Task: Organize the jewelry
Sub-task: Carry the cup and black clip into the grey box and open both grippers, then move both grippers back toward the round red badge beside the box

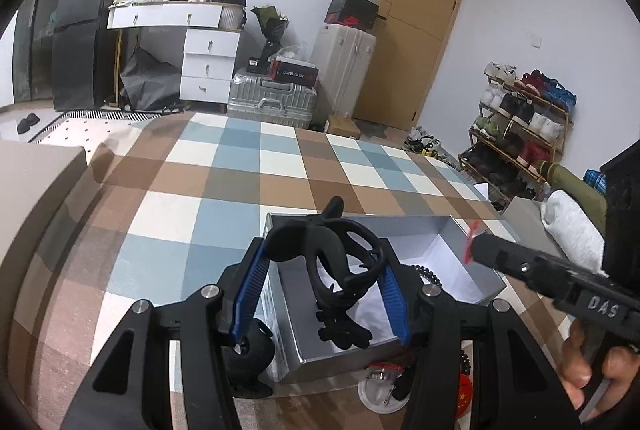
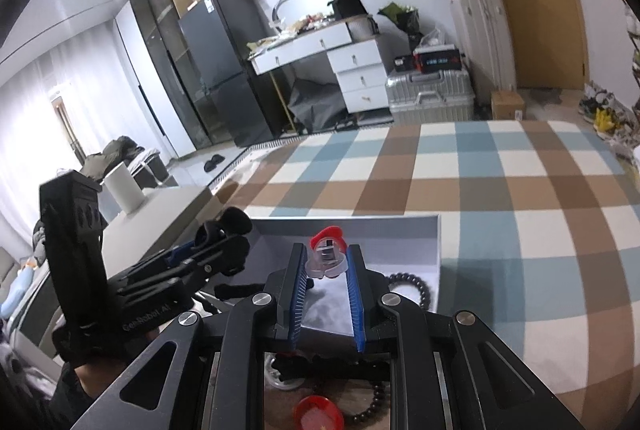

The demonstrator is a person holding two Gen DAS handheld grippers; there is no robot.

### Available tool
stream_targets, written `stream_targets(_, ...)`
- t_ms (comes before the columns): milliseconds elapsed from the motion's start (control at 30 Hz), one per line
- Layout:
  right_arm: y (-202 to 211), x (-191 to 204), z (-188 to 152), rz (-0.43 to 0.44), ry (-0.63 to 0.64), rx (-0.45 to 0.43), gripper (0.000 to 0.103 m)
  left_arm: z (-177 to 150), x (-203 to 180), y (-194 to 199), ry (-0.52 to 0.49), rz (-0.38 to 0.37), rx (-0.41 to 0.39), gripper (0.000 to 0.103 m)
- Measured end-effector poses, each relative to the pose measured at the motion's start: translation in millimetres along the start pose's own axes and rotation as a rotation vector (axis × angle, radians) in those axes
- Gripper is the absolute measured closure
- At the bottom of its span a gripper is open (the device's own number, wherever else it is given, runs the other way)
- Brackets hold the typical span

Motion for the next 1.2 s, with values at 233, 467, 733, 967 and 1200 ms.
stream_targets(233,-22.5,-5.6,-1.6,-0.004,-0.038,0.05,0.084,0.6,-0.6,-4.3,-0.013,0.008,0.001,0.055)
stream_targets(467,-32.0,-2.4,-4.6,-0.015,-0.037,0.074,0.084,0.9,-8.1,2.2,-0.039,-0.023,-0.029,0.055)
stream_targets(733,-33.4,-8.9,-3.8,-0.029,-0.054,0.078,0.083,-2.6,-16.3,-8.5,-0.095,0.005,-0.001,0.055)
stream_targets(967,-27.8,-8.9,-4.4,-0.059,-0.048,0.065,0.082,-3.0,-15.1,-6.4,-0.083,0.002,0.0,0.055)
stream_targets(1200,-2.4,-10.9,-9.5,-0.071,-0.039,0.033,0.06,-5.1,-24.0,-0.8,-0.107,-0.018,-0.011,0.018)
Point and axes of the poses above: each gripper's, at about its wrist camera, not at the fingertips, and y roughly against the way its jaws point, x to its left, z to its top, the point moved 7 cm from there along -y, roughly the way its jaws point, and after that the axes turned 12 degrees about x, right-handed, at the moved point
